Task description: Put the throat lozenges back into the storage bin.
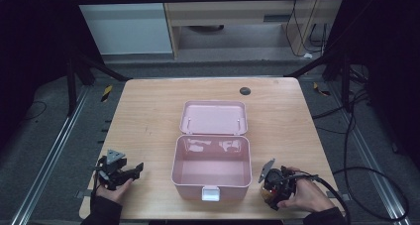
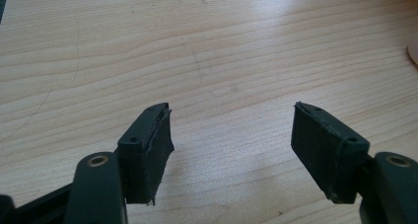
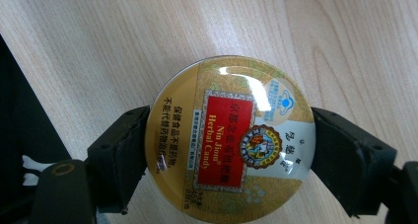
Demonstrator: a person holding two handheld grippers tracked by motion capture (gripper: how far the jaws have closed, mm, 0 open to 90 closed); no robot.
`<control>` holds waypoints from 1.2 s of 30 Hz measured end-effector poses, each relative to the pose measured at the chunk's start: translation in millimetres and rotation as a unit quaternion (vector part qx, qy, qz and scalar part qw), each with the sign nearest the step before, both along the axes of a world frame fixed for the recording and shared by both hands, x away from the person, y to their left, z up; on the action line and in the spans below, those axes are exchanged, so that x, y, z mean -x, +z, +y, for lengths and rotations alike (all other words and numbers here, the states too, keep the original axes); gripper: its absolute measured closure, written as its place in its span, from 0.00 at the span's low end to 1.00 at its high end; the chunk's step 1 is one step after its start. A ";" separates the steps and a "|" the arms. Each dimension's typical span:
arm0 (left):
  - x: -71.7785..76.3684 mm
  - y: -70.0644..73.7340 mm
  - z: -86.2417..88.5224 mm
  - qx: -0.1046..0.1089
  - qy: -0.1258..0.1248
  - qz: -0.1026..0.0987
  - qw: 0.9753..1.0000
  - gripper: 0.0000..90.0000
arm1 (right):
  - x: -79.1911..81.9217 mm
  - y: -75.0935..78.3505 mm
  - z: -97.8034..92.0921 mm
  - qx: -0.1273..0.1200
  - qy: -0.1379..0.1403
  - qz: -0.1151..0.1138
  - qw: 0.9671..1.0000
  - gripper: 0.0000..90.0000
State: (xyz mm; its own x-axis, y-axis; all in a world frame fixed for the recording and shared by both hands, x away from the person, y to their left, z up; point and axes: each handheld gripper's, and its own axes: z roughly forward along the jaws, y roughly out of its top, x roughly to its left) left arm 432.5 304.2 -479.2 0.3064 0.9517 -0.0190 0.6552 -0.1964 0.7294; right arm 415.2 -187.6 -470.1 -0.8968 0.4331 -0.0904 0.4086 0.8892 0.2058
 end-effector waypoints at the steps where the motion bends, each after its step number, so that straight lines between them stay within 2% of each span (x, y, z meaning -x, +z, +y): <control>1: 0.0 0.0 0.0 0.000 0.000 0.000 1.000 0.35 | 0.0 0.0 0.0 0.000 0.000 0.000 1.000 0.22; 13: 0.0 0.1 0.1 0.001 0.001 -0.002 1.000 0.35 | -0.6 -0.2 0.3 0.002 -0.004 -0.003 1.000 0.23; 16: 0.0 0.1 0.1 0.001 0.001 -0.002 1.000 0.35 | -0.5 3.5 -0.8 -0.007 -0.004 -0.004 1.000 0.23; 17: -0.1 0.1 0.0 0.001 0.001 -0.002 1.000 0.35 | -0.4 9.8 -4.3 -0.025 -0.007 -0.013 1.000 0.23; 24: -0.2 -0.1 -0.6 -0.002 0.000 0.000 1.000 0.35 | 2.0 25.4 -16.2 -0.055 -0.023 -0.015 0.998 0.23; 31: 0.0 0.0 -0.4 0.000 0.001 0.000 1.000 0.35 | 2.4 37.6 -19.4 -0.059 -0.023 -0.025 0.998 0.23; 36: -0.1 0.0 -0.3 -0.001 0.000 0.001 1.000 0.35 | 0.3 55.3 -20.0 -0.064 -0.018 -0.045 0.997 0.23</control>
